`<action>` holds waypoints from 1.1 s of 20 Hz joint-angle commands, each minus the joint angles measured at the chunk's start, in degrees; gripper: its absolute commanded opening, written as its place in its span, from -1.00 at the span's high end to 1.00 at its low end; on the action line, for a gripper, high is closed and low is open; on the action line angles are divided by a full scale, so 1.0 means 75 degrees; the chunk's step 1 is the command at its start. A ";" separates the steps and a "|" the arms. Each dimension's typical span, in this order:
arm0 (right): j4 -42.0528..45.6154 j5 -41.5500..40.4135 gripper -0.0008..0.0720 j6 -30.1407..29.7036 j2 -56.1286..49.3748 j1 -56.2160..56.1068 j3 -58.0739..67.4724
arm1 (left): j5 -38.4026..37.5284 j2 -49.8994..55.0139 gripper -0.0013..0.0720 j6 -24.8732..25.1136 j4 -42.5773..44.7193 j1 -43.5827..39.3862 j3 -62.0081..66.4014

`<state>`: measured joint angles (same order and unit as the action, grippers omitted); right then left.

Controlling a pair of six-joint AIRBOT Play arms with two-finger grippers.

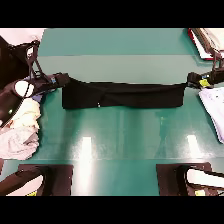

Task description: Fold the shirts.

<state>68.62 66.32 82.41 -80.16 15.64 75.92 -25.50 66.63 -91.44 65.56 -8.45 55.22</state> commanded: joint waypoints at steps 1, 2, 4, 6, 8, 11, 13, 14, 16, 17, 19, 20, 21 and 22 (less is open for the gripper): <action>0.0006 -0.0478 0.92 0.0152 -0.0490 -0.0009 0.0227 | 0.0437 0.0804 0.90 -0.0038 0.0006 0.0006 0.0548; 0.0006 -0.0530 0.93 0.0152 -0.0600 -0.0006 0.0227 | 0.0478 0.0994 0.90 -0.0041 0.0006 0.0006 0.0697; 0.0003 -0.0664 0.92 0.0154 -0.0801 -0.0009 0.0227 | 0.0571 0.1274 0.90 -0.0038 0.0044 0.0006 0.0886; -0.0026 -0.0874 0.92 0.0210 -0.0976 -0.0012 0.0227 | 0.0697 0.1408 0.90 -0.0061 0.0029 0.0085 0.0938; -0.0224 -0.1049 0.92 0.0207 -0.1099 -0.0009 0.0227 | 0.0694 0.1475 0.90 -0.0099 0.0035 0.0329 0.0938; -0.0224 -0.1026 -0.06 0.0131 -0.1215 -0.0006 0.0262 | 0.0516 0.1472 -0.43 -0.0315 -0.0006 0.0758 0.0938; -0.0221 -0.0568 -0.16 -0.0064 -0.1274 0.0128 0.0501 | 0.0143 0.1472 -0.52 -0.0414 -0.0017 0.0921 0.0938; -0.0224 -0.0277 -0.16 -0.0157 -0.1271 0.0248 0.0629 | -0.0044 0.1472 -0.52 -0.0385 0.0012 0.0918 0.0938; -0.0224 0.0268 -0.16 -0.0280 -0.1271 0.0478 0.0784 | -0.0510 0.1472 -0.51 -0.0356 -0.0064 0.0889 0.0938; -0.0236 0.0522 -0.16 -0.0420 -0.1274 0.0667 0.0775 | -0.0775 0.1472 -0.51 -0.0353 -0.0108 0.0886 0.0938; -0.0930 0.1084 -0.53 -0.0889 -0.1495 0.1061 0.0781 | -0.1306 0.1472 0.21 -0.0338 -0.0230 0.0886 0.0938; -0.1498 0.1396 -0.67 -0.1081 -0.1725 0.1303 0.0781 | -0.1489 0.1472 0.80 -0.0277 -0.0233 0.0886 0.0938; -0.1999 0.1638 -0.66 -0.1259 -0.1988 0.1498 0.0781 | -0.1661 0.1472 0.88 -0.0085 -0.0274 0.0886 0.0938; -0.2340 0.1737 -0.66 -0.1279 -0.2232 0.1617 0.0781 | -0.1830 0.1472 0.90 0.0085 -0.0388 0.0889 0.0938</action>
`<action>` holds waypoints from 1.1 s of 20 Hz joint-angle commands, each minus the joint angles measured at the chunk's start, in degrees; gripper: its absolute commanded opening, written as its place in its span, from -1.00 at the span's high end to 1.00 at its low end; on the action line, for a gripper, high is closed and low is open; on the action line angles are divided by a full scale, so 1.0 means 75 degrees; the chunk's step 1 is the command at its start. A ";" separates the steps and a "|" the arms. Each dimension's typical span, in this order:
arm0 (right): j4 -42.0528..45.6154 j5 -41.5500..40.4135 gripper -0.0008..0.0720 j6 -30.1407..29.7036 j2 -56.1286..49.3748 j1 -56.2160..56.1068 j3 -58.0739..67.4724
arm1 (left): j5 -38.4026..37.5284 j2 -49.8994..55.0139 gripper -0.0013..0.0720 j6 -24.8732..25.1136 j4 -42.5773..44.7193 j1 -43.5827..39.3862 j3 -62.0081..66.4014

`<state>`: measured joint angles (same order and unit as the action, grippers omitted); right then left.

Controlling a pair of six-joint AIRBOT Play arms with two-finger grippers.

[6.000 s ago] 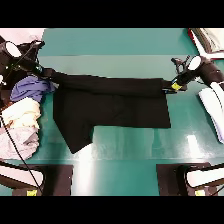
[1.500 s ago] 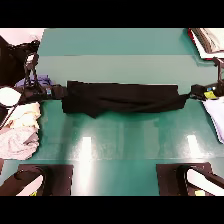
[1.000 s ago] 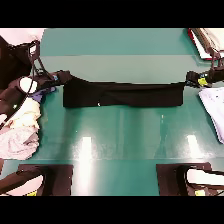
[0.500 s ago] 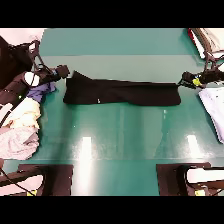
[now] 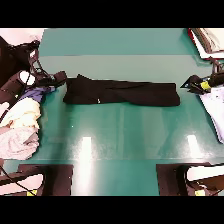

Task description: Fold the shirts.

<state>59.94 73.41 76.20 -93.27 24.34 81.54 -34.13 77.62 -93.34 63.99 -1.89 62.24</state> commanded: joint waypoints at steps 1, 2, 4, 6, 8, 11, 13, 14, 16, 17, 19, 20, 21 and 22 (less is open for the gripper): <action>-0.1451 0.0813 -0.66 -0.0458 -0.0729 0.0548 0.0032 | -0.0836 0.0006 0.90 0.0519 -0.0306 0.0012 0.0003; -0.1588 0.0813 -0.60 -0.0463 -0.0935 0.0565 0.0032 | -0.1011 0.0006 0.90 0.0764 -0.0560 0.0012 0.0003; -0.1862 0.0819 -0.54 -0.0603 -0.1276 0.0519 0.0032 | -0.1268 0.0006 0.90 0.1306 -0.1078 0.0012 0.0003; -0.1985 0.0819 -0.45 -0.0635 -0.1515 0.0323 0.0032 | -0.1396 0.0006 0.90 0.1737 -0.1521 0.0012 0.0003; -0.2057 0.0813 -0.43 -0.0653 -0.1673 0.0128 0.0032 | -0.1480 0.0006 0.90 0.2049 -0.1932 0.0012 0.0003; -0.2060 0.0801 -0.21 -0.0863 -0.1708 -0.0259 0.0032 | -0.1652 0.0006 0.90 0.2326 -0.2247 -0.0044 0.0003; -0.2060 0.0673 0.76 -0.1192 -0.1623 -0.0411 0.0032 | -0.1539 0.0009 0.90 0.2524 -0.2238 -0.0370 0.0026; -0.2066 0.0609 0.92 -0.1309 -0.1501 -0.0469 0.0032 | -0.1466 0.0015 0.90 0.2527 -0.2148 -0.0621 0.0114; -0.2124 0.0525 0.92 -0.1425 -0.1148 -0.0516 0.0035 | -0.1233 0.0023 0.90 0.2503 -0.1953 -0.1113 0.0437; -0.2337 0.0484 0.92 -0.1431 -0.0906 -0.0530 0.0035 | -0.1125 0.0076 0.91 0.2500 -0.1865 -0.1326 0.0688; -0.3089 0.0364 0.93 -0.1431 -0.0391 -0.0536 0.0035 | -0.1186 0.0458 0.91 0.2498 -0.1760 -0.1749 0.1466; -0.3622 0.0332 0.93 -0.1431 -0.0114 -0.0545 0.0038 | -0.1306 0.0775 0.91 0.2498 -0.1751 -0.1967 0.1935; -0.3984 0.0329 0.93 -0.1431 0.0114 -0.0597 0.0119 | -0.1402 0.1134 0.91 0.2498 -0.1749 -0.2180 0.2387; -0.4060 0.0460 0.93 -0.1422 0.0280 -0.0723 0.0396 | -0.1463 0.1580 0.91 0.2495 -0.1746 -0.2413 0.2885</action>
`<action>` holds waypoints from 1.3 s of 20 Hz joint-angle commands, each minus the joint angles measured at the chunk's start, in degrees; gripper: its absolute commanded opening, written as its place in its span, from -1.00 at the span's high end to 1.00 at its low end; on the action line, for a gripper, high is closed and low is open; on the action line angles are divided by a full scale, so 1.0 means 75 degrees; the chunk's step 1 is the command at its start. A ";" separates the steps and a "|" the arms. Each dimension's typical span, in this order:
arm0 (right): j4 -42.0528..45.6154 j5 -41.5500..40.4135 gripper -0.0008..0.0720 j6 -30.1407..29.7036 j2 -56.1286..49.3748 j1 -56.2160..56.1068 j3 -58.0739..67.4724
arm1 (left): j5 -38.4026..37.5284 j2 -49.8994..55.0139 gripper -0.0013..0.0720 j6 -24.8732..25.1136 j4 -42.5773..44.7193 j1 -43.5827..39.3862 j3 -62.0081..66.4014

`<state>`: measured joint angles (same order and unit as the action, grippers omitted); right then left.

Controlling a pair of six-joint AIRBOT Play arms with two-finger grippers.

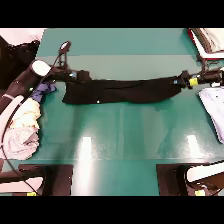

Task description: Fold the shirts.

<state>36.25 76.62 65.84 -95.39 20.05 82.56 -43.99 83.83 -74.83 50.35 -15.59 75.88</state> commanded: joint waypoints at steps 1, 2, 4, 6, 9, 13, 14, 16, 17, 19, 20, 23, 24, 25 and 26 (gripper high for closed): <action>-0.0883 0.0201 0.93 -0.0038 0.0682 -0.0323 0.0592 | -0.0198 0.1186 0.91 -0.0006 0.0079 -0.0793 0.1527; -0.0880 0.0300 0.93 0.0009 0.0787 -0.0571 0.0979 | -0.0262 0.1664 0.91 -0.0058 0.0085 -0.1000 0.1996; -0.0880 0.0323 0.93 0.0256 0.0863 -0.1081 0.1728 | -0.0286 0.2492 0.91 -0.0358 0.0082 -0.1326 0.2699; -0.0874 0.0236 0.93 0.0443 0.0857 -0.1614 0.2390 | -0.0388 0.3171 0.91 -0.0452 0.0079 -0.1547 0.3179; -0.0845 0.0023 0.93 0.0612 0.0857 -0.2314 0.3086 | -0.0536 0.3917 0.91 -0.0723 0.0020 -0.1655 0.3570; -0.0813 -0.0067 0.93 0.0653 0.0801 -0.3086 0.3570 | -0.0254 0.4141 0.90 -0.1026 0.0026 -0.1652 0.3573; -0.0810 -0.0064 0.93 0.0685 0.0697 -0.3226 0.3689 | -0.0207 0.4135 0.90 -0.1026 0.0023 -0.1652 0.3573; -0.0813 -0.0044 0.93 0.0711 0.0376 -0.3491 0.3995 | -0.0306 0.4118 0.90 -0.1026 0.0026 -0.1635 0.3573; -0.0816 -0.0032 0.93 0.0711 0.0195 -0.3622 0.4124 | -0.0402 0.4083 0.90 -0.1017 0.0041 -0.1629 0.3602; -0.0813 0.0006 0.93 0.0711 -0.0154 -0.3867 0.4345 | -0.0740 0.4033 0.90 -0.0970 0.0475 -0.1626 0.3958; -0.0813 0.0009 0.93 0.0708 -0.0309 -0.3981 0.4447 | -0.1072 0.4033 0.90 -0.0976 0.0924 -0.1594 0.4328; -0.0816 -0.0050 0.93 0.0708 -0.0545 -0.4252 0.4401 | -0.2346 0.4007 0.90 -0.1259 0.1769 -0.1201 0.5671; -0.0816 -0.0047 0.93 0.0705 -0.0612 -0.4328 0.4406 | -0.2588 0.3867 0.91 -0.1259 0.1903 -0.0947 0.5896; -0.0819 -0.0047 0.93 0.0702 -0.0664 -0.4374 0.4406 | -0.2655 0.3552 0.91 -0.1291 0.2063 -0.0632 0.5904; -0.0822 -0.0079 0.93 0.0699 -0.0720 -0.4453 0.4412 | -0.2725 0.3217 0.90 -0.1448 0.2361 -0.0289 0.5904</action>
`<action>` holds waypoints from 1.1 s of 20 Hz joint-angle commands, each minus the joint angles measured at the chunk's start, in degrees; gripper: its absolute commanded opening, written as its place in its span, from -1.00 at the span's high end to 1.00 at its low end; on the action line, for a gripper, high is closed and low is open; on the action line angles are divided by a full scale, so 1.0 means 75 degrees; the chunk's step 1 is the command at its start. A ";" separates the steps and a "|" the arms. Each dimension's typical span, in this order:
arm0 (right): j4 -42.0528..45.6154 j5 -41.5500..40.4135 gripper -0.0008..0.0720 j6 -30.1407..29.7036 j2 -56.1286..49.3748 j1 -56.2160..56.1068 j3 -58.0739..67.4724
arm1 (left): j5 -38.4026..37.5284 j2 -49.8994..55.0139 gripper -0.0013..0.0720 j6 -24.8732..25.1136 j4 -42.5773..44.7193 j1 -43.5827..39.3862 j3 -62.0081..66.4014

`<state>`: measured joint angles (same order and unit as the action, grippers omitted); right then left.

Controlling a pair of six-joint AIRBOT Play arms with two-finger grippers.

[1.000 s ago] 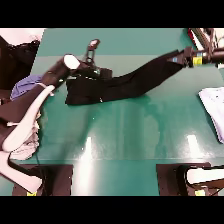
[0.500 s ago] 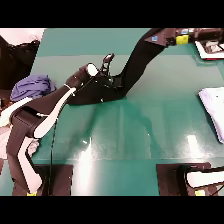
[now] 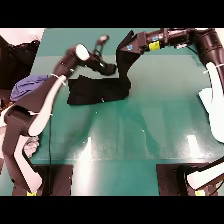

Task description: Fold the shirts.

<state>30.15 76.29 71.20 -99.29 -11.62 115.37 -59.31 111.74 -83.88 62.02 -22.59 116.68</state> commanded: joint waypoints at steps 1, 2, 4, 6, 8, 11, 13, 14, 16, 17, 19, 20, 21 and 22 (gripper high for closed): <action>-0.0009 -0.0131 0.93 -0.0020 -0.0268 -0.0326 0.0038 | -0.0796 -0.0845 0.91 -0.0254 0.1070 0.0979 0.0463; -0.0012 -0.0219 0.93 -0.0055 -0.0335 -0.0443 0.0038 | -0.0918 -0.1169 0.90 -0.0248 0.1253 0.1303 0.0463; -0.0029 -0.0449 0.93 -0.0125 -0.0533 -0.0749 0.0041 | -0.1186 -0.1836 0.90 -0.0221 0.1425 0.1909 0.0420; -0.0026 -0.0892 0.92 -0.0286 -0.0778 -0.1148 0.0041 | -0.1413 -0.2410 0.90 -0.0219 0.1574 0.2372 0.0326; -0.0026 -0.1577 0.92 -0.0458 -0.1067 -0.1623 0.0041 | -0.1644 -0.2830 0.90 -0.0221 0.1606 0.2728 0.0326; -0.0029 -0.2675 0.60 -0.0685 -0.1614 -0.2393 0.0041 | -0.1725 -0.3159 0.90 -0.0224 0.1623 0.2908 0.0259; -0.0029 -0.3389 -0.56 -0.0854 -0.2022 -0.2882 0.0122 | -0.1900 -0.3150 0.90 -0.0227 0.1609 0.2906 0.0256; -0.0026 -0.3407 -0.75 -0.0854 -0.2206 -0.3025 0.0280 | -0.1964 -0.3153 0.90 -0.0227 0.1609 0.2906 0.0224; 0.0003 -0.3177 -0.75 -0.0851 -0.2157 -0.3005 0.0268 | -0.2060 -0.3168 0.90 -0.0224 0.1612 0.2908 0.0131; 0.0006 -0.3028 -0.75 -0.0851 -0.1988 -0.2847 0.0096 | -0.2177 -0.3159 0.90 -0.0219 0.1626 0.2908 0.0105; 0.0055 -0.2463 -0.75 -0.0845 -0.1612 -0.2270 -0.0309 | -0.2381 -0.3153 0.90 -0.0213 0.1629 0.2908 0.0105; 0.0254 -0.2075 -0.75 -0.0752 -0.1448 -0.1871 -0.0469 | -0.2375 -0.3153 0.90 -0.0216 0.1626 0.2906 0.0105; 0.0554 -0.1716 -0.75 -0.0574 -0.1320 -0.1480 -0.0612 | -0.2363 -0.3153 0.90 -0.0216 0.1620 0.2900 0.0105; 0.0953 -0.1326 -0.75 -0.0277 -0.1224 -0.1078 -0.0743 | -0.2363 -0.3153 0.90 -0.0216 0.1617 0.2900 0.0105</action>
<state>32.27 59.48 65.87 -110.63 -25.69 112.44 -76.23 88.23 -85.60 74.15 -0.86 117.58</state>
